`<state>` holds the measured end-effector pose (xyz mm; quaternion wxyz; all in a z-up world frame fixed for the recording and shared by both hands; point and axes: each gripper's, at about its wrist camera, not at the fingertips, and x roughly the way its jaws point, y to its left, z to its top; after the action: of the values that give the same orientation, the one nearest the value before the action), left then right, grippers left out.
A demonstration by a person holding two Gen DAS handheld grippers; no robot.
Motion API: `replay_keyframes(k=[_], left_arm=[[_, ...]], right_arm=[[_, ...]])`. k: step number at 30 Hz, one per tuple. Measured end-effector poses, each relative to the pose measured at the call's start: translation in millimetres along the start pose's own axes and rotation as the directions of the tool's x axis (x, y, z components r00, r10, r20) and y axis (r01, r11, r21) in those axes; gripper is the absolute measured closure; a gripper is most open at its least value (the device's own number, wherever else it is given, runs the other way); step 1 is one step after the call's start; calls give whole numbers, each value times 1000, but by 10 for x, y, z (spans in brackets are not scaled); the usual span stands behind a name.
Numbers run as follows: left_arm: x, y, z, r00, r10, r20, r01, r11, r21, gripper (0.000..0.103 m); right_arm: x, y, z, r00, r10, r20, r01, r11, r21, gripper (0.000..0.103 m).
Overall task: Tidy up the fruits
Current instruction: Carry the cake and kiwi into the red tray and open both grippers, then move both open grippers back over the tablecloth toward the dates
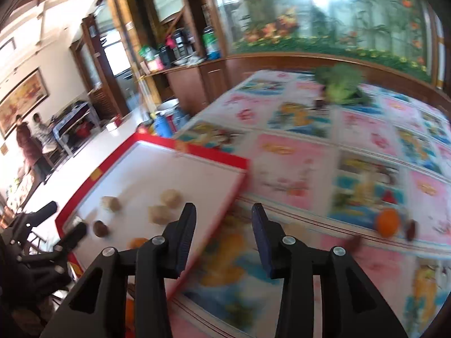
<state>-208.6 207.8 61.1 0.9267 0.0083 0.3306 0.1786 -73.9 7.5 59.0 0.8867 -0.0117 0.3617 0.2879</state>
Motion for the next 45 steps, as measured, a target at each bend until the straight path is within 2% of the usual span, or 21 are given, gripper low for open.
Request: replay_keyframes(k=[4, 8, 11, 16, 21, 26, 35, 40, 43, 45], left_arm=[[-133, -122, -59, 999, -50, 6, 50, 999, 18, 14], [-204, -432, -146, 992, -123, -13, 123, 989, 75, 14], [-269, -669, -168, 983, -183, -30, 185, 977, 103, 14], [-409, -1015, -230, 967, -248, -54, 254, 954, 161, 14], [-432, -1290, -327, 957, -275, -89, 288, 932, 221, 14], [-375, -1439, -329, 955, -273, -119, 294, 926, 238, 14], [-243, -1627, -30, 958, -266, -104, 285, 922, 261, 14], [-103, -1752, 105, 965, -246, -94, 263, 919, 292, 14], [-9, -1733, 100, 962, -246, -121, 271, 923, 273, 14], [42, -1714, 74, 958, -248, -142, 279, 923, 266, 14]], right_arm=[[-396, -607, -229, 993, -120, 14, 117, 987, 108, 57], [-738, -1090, -434, 980, -198, 22, 188, 957, 219, 57], [-882, -1285, -518, 977, -211, 26, 197, 944, 264, 57], [-901, -1400, -584, 976, -213, 35, 197, 945, 260, 57], [-878, -1572, -670, 983, -181, 44, 160, 941, 299, 57], [-847, -1639, -731, 989, -144, 46, 122, 941, 315, 57], [-795, -1714, -615, 994, -98, 44, 79, 942, 327, 57], [-653, -1635, -510, 999, -33, 27, 23, 948, 319, 57], [-515, -1510, -484, 1000, 23, -5, -21, 955, 296, 57], [-451, -1397, -450, 999, 29, -13, -25, 964, 265, 57]])
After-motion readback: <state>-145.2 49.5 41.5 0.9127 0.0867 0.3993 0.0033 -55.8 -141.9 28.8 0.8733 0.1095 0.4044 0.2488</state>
